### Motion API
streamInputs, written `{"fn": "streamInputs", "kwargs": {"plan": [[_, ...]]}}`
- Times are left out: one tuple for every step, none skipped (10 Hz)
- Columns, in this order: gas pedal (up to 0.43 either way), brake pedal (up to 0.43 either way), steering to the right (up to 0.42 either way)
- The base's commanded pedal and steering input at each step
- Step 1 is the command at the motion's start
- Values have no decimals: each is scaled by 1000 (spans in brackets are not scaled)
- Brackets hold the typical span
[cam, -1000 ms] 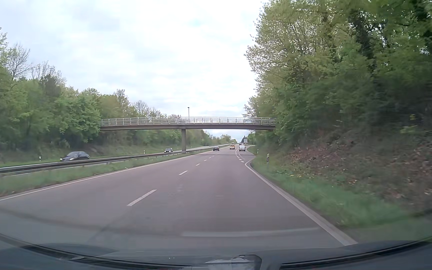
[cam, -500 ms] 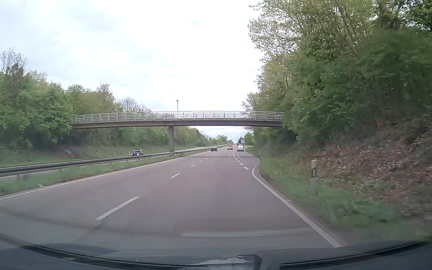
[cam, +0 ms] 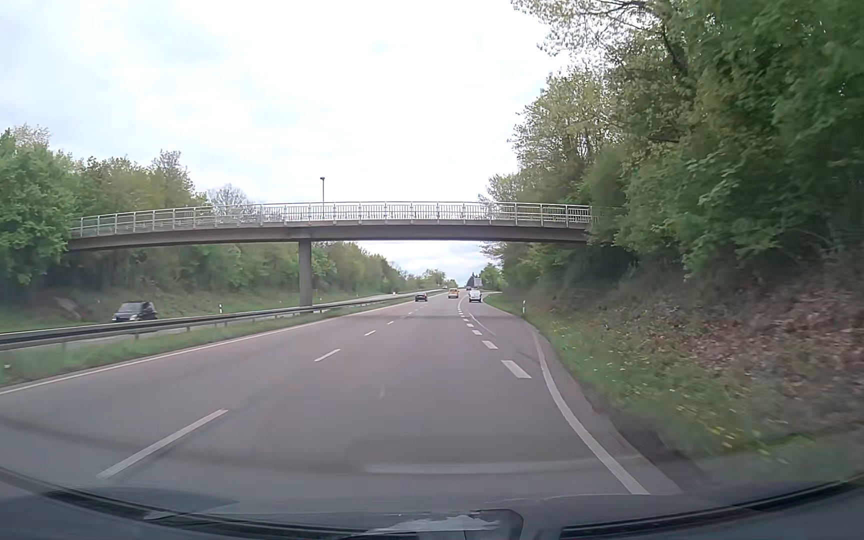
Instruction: Follow the waypoints while adhering to traffic rules and regulations
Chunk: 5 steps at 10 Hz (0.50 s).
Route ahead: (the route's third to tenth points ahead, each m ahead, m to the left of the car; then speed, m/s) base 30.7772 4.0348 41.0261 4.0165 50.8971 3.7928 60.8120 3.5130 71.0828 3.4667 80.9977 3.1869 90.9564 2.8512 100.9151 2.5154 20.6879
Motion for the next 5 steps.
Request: {"fn": "streamInputs", "kwargs": {"plan": [[87, 0, 8], [87, 0, 8], [87, 0, 8], [87, 0, 8], [87, 0, 8]]}}
